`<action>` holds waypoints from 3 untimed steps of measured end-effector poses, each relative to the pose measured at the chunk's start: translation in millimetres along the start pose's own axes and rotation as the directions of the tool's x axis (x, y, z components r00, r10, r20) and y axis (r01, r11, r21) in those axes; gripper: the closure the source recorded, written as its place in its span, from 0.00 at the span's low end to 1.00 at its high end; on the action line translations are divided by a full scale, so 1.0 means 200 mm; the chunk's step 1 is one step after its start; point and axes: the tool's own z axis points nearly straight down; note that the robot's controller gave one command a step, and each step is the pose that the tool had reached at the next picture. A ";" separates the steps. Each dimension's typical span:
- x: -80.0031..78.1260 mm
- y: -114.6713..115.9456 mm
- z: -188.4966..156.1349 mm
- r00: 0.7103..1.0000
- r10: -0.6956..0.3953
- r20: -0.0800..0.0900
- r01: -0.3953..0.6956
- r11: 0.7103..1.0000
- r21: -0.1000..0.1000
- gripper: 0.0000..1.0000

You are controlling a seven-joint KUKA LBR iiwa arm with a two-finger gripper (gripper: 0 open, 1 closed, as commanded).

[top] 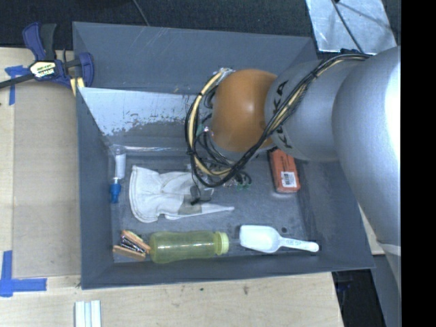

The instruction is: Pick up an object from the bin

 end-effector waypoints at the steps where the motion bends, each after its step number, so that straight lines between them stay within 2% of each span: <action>1: 0.00 0.00 -0.01 1.000 0.000 0.002 0.000 1.000 0.001 1.00; 2: 0.00 0.00 -0.04 1.000 0.000 -0.001 0.000 1.000 0.002 1.00; 3: 0.01 0.00 -0.10 1.000 -0.001 -0.011 0.001 1.000 0.003 1.00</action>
Offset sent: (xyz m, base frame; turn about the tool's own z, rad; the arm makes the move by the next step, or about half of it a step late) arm 0.0001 0.0002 0.0282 0.0000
